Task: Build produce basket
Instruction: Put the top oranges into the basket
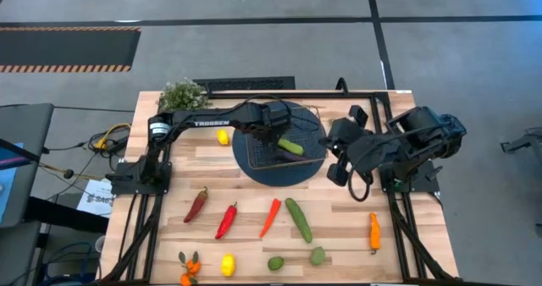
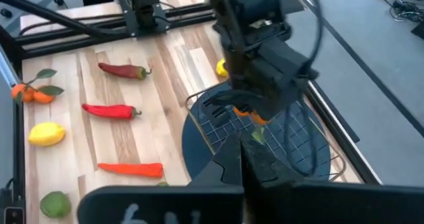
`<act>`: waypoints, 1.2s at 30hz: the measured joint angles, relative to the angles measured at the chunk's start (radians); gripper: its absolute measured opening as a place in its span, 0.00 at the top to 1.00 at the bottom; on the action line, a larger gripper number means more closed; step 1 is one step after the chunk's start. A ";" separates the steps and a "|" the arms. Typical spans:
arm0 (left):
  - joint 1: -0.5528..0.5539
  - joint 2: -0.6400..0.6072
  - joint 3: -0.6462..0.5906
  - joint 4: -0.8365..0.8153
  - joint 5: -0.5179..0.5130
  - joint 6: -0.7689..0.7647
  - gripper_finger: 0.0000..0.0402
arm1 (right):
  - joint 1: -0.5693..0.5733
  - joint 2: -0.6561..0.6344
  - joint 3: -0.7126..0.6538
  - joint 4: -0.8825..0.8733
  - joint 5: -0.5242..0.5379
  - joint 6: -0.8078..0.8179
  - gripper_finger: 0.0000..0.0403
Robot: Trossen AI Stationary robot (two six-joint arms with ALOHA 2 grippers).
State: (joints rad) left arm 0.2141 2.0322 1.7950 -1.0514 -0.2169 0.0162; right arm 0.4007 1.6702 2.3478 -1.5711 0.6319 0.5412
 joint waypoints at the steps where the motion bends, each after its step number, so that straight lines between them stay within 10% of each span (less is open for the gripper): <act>1: 0.003 0.004 0.000 0.012 0.005 -0.002 1.00 | 0.000 0.005 0.000 0.000 0.000 -0.001 1.00; 36: 0.053 0.033 -0.019 -0.031 0.066 0.024 1.00 | 0.005 0.049 0.000 0.023 -0.005 -0.026 1.00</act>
State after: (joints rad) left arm 0.2670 2.0655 1.7760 -1.0824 -0.1510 0.0406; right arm 0.4060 1.7187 2.3478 -1.5482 0.6270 0.5148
